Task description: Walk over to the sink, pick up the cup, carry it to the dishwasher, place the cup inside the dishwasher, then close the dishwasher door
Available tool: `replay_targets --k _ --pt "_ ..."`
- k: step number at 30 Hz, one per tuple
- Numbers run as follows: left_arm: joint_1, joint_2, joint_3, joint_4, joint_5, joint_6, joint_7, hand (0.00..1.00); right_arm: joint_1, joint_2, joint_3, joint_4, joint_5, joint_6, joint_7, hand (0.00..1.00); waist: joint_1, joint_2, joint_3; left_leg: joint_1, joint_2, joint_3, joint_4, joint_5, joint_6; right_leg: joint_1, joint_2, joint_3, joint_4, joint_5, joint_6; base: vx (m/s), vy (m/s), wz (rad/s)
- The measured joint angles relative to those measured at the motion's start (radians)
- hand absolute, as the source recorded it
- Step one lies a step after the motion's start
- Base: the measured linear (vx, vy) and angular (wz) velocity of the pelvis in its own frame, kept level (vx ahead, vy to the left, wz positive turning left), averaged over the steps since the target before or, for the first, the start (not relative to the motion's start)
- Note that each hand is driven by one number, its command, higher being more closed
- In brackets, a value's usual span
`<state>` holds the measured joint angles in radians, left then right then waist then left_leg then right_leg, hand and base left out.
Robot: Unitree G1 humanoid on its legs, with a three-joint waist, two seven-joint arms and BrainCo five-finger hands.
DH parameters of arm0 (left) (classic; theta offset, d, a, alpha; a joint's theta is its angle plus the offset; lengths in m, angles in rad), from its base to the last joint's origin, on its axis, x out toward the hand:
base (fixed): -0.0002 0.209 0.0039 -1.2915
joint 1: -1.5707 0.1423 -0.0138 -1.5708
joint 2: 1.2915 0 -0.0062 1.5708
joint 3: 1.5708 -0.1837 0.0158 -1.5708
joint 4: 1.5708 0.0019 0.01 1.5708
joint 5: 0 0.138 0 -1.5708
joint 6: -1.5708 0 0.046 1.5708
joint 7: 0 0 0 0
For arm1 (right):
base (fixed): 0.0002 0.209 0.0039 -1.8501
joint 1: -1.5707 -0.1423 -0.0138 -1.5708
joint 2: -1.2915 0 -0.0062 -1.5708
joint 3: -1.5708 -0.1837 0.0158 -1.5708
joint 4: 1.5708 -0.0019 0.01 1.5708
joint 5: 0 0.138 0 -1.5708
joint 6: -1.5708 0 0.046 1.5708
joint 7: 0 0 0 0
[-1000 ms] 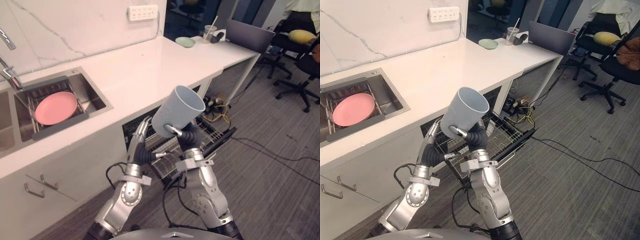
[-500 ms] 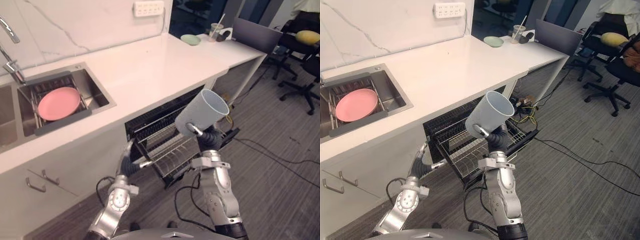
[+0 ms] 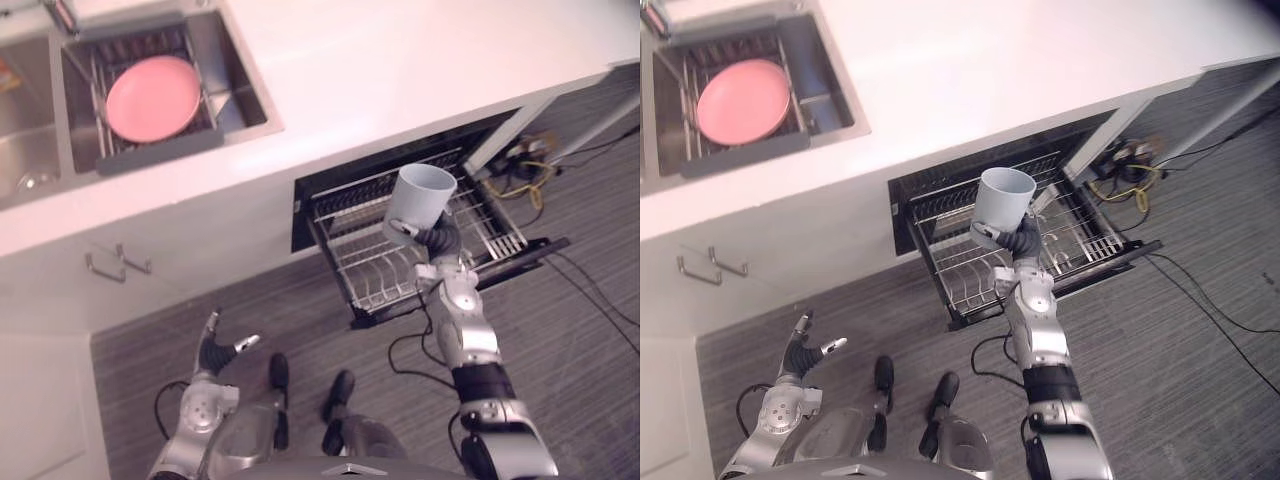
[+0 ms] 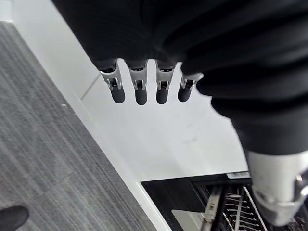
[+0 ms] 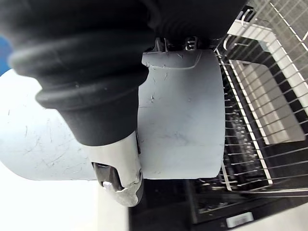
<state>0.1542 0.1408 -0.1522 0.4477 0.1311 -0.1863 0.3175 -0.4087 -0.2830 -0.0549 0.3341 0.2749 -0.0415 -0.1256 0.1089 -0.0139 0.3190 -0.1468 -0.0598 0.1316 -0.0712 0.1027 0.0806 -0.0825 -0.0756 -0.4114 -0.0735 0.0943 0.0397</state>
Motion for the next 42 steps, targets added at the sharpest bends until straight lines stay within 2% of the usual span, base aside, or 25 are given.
replay_targets --k 6,9,14,17,22,25,26,29,35,42 --pt "-0.006 0.012 0.043 0.039 -0.034 -0.036 0.005 0.0 -0.239 -0.132 0.016 0.315 0.01 0.048 0.015 1.0 0.053 0.017 0.104 -0.053 0.0 -0.043 0.009 0.022 0.001 -0.035 0.0 -0.042 0.011 0.001 -0.005 0.01 -0.013 0.21" --pt "-0.007 0.015 0.042 0.046 -0.055 -0.053 0.005 0.0 -0.314 -0.176 0.048 0.419 0.021 0.06 0.018 1.0 0.077 0.03 0.117 -0.089 0.0 -0.053 0.016 0.029 0.001 -0.067 -0.002 -0.048 0.022 -0.001 -0.007 0.02 -0.003 0.17" --pt "-0.018 0.011 0.027 0.08 -0.111 -0.071 0.002 0.0 -0.444 -0.223 0.078 0.628 0.053 0.075 0.062 1.0 0.112 0.076 0.145 -0.138 -0.001 -0.099 0.014 0.053 0.001 -0.115 -0.008 -0.093 0.063 -0.019 -0.011 0.04 -0.013 0.24" --pt "-0.022 0.005 0.009 0.103 -0.131 -0.073 -0.003 0.0 -0.503 -0.243 0.083 0.705 0.049 0.092 0.096 1.0 0.134 0.093 0.154 -0.159 0.0 -0.106 0.01 0.064 -0.003 -0.145 -0.012 -0.1 0.086 -0.028 -0.014 0.04 -0.015 0.12" --pt "-0.024 0.005 -0.023 0.118 -0.17 -0.085 -0.004 0.0 -0.581 -0.288 0.083 0.792 0.031 0.113 0.144 1.0 0.144 0.118 0.167 -0.201 0.001 -0.113 0.011 0.079 -0.004 -0.202 -0.023 -0.104 0.135 -0.042 -0.019 0.01 -0.012 0.02" --pt "-0.034 0.008 -0.051 0.135 -0.178 -0.095 -0.004 0.0 -0.597 -0.315 0.082 0.834 0.008 0.133 0.158 1.0 0.15 0.143 0.179 -0.21 0.0 -0.131 0.011 0.082 -0.008 -0.221 -0.032 -0.116 0.173 -0.062 -0.019 0.01 -0.026 0.12" --pt "-0.035 0.009 -0.052 0.136 -0.18 -0.096 -0.002 0.0 -0.606 -0.317 0.082 0.845 0.0 0.137 0.164 0.0 0.15 0.143 0.179 -0.219 0.001 -0.134 0.012 0.084 -0.011 -0.233 -0.034 -0.119 0.186 -0.069 -0.024 0.01 -0.055 0.1" --pt "-0.047 0.016 -0.078 0.152 -0.201 -0.096 0.005 0.0 -0.636 -0.313 0.082 0.867 -0.006 0.153 0.168 0.0 0.155 0.154 0.183 -0.226 0.005 -0.136 0.012 0.091 -0.018 -0.253 -0.039 -0.12 0.222 -0.086 -0.031 0.0 -0.045 0.02" --pt "-0.047 0.018 -0.089 0.151 -0.209 -0.096 0.008 0.0 -0.663 -0.314 0.082 0.867 -0.007 0.15 0.167 0.0 0.158 0.16 0.185 -0.223 0.014 -0.141 0.014 0.101 -0.023 -0.27 -0.044 -0.121 0.276 -0.119 -0.045 0.0 -0.072 0.02" --pt "-0.047 0.021 -0.09 0.151 -0.208 -0.094 0.013 0.0 -0.664 -0.315 0.082 0.846 0.003 0.071 0.167 0.0 0.142 0.16 0.185 -0.186 0.024 -0.135 -0.003 0.109 -0.035 -0.257 -0.042 -0.114 0.299 -0.136 -0.055 -0.01 -0.079 -0.03"
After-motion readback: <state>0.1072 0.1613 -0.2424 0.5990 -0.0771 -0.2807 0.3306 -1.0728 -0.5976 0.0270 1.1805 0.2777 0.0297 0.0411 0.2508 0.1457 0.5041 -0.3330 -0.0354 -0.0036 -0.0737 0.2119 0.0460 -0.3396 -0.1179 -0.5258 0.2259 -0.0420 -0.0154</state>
